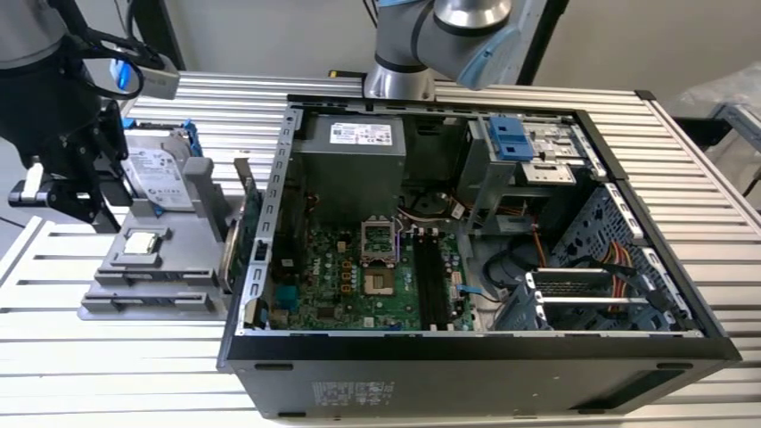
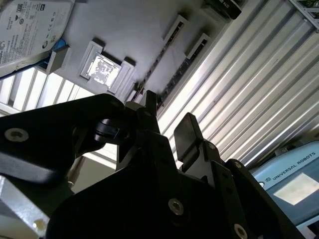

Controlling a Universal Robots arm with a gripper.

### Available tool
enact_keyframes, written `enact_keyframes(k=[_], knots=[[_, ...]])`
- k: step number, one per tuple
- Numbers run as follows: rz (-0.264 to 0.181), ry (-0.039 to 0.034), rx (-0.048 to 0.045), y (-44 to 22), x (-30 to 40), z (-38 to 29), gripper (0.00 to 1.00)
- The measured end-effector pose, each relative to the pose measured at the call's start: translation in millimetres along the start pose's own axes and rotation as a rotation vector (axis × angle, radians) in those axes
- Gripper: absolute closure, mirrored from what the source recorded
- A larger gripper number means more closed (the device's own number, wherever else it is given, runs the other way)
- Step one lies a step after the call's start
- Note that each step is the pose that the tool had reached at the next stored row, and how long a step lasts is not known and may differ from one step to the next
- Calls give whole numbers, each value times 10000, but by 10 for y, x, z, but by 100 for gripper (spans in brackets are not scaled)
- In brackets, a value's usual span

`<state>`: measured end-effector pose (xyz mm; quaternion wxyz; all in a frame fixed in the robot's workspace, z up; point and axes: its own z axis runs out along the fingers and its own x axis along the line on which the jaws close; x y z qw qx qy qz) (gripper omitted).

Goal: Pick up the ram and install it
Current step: 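Pick up the ram and move it above insertion slot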

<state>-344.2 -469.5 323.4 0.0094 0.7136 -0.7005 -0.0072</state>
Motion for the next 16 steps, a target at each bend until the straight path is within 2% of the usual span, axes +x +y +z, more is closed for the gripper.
enact_keyframes(k=[16], knots=[[0,0,-3,-1,0,50,0]])
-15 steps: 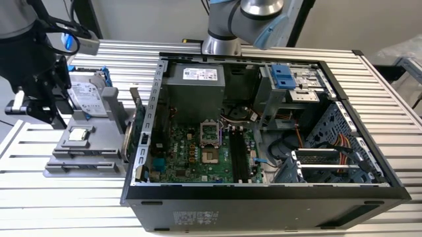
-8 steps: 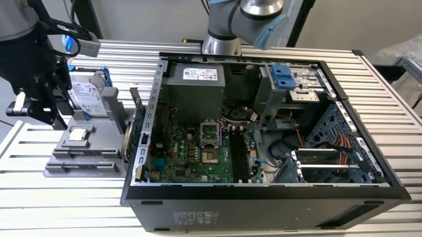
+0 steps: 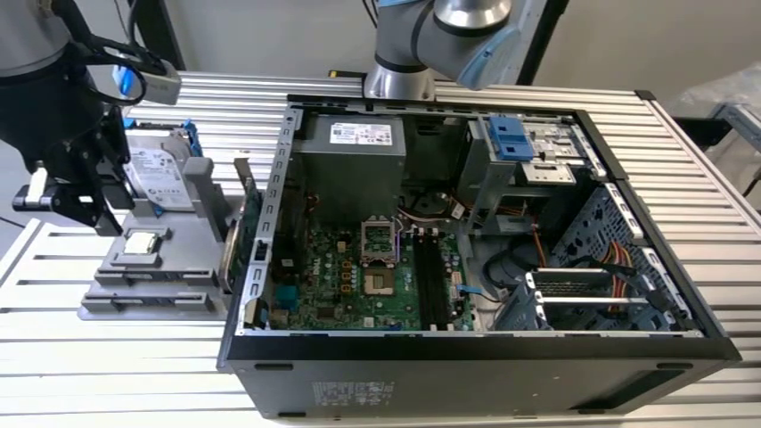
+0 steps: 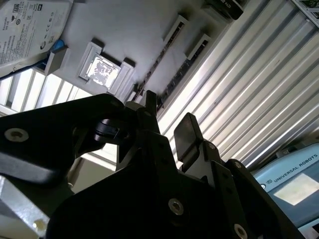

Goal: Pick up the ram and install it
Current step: 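Pick up the ram and move it above insertion slot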

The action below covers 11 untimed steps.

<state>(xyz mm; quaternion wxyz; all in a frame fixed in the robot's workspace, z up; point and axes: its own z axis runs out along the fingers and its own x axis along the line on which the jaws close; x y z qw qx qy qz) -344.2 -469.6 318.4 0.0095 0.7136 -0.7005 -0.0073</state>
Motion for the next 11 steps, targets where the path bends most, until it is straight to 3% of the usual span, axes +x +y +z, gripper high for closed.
enact_keyframes(k=[11], knots=[[13,0,2,-1,0,80,0]])
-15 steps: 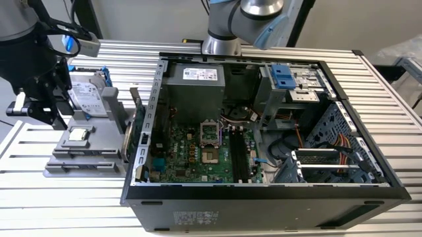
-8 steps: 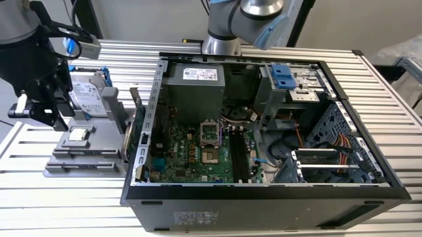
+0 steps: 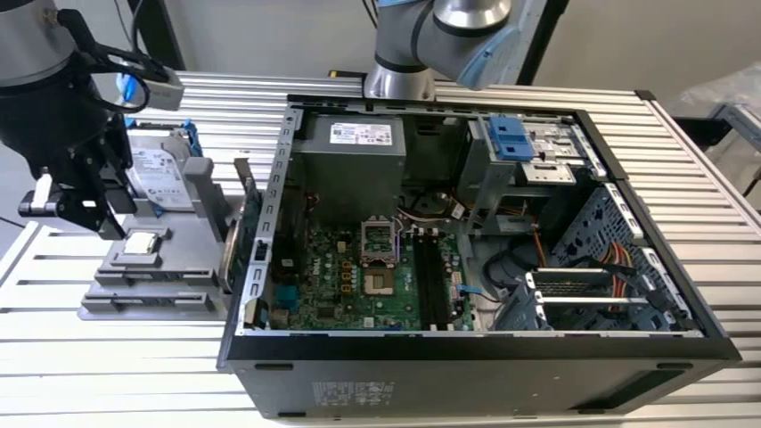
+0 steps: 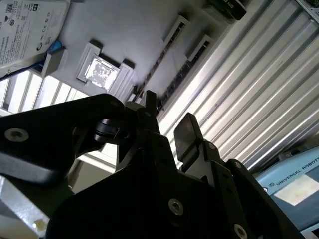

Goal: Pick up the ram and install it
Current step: 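Pick up the ram and move it above insertion slot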

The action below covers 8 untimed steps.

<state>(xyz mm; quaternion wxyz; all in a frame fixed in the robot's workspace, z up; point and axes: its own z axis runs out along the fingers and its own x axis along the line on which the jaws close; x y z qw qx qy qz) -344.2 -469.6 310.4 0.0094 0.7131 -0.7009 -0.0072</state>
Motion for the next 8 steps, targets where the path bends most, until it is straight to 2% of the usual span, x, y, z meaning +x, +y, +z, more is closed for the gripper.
enact_keyframes(k=[8], knots=[[30,0,-1,-1,0,58,0]])
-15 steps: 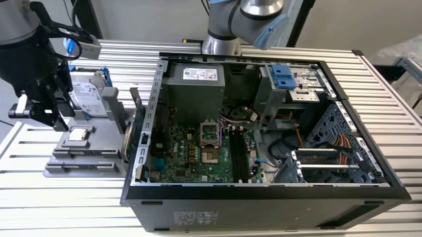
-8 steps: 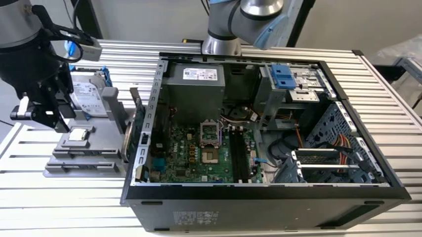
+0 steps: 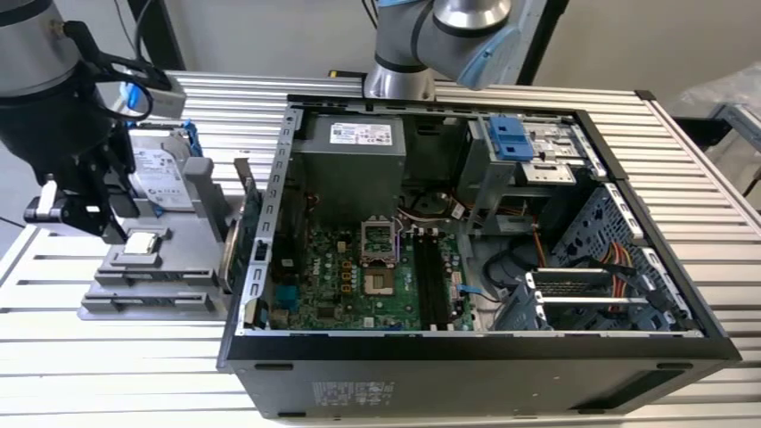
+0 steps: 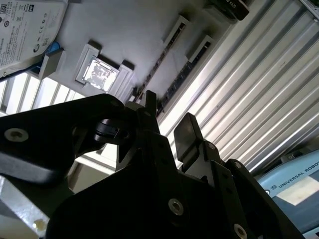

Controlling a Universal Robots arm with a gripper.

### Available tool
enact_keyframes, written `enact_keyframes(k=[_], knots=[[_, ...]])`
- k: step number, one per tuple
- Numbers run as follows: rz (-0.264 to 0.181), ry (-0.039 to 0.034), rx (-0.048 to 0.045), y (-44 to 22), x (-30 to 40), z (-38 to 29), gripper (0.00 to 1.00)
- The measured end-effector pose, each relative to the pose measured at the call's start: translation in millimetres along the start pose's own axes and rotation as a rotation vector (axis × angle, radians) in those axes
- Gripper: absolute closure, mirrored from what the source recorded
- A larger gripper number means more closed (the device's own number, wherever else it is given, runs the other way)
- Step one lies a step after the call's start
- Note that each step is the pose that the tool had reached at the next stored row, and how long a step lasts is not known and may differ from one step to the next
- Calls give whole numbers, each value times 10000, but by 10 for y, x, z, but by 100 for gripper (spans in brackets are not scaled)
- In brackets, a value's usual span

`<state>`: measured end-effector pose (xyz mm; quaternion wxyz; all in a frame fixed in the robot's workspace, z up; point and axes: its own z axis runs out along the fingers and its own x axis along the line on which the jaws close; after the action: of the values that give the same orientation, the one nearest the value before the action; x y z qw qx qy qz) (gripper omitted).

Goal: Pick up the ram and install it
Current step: 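Pick up the ram and move it above insertion slot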

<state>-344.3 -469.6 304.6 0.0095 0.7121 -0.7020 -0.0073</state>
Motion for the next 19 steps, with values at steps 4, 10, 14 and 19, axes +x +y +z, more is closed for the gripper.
enact_keyframes(k=[4,10,14,19], knots=[[0,0,-1,-1,0,31,0],[0,1,52,2,4,131,0],[-3,0,60,2,10,164,0],[-26,2,59,1,15,175,0]])
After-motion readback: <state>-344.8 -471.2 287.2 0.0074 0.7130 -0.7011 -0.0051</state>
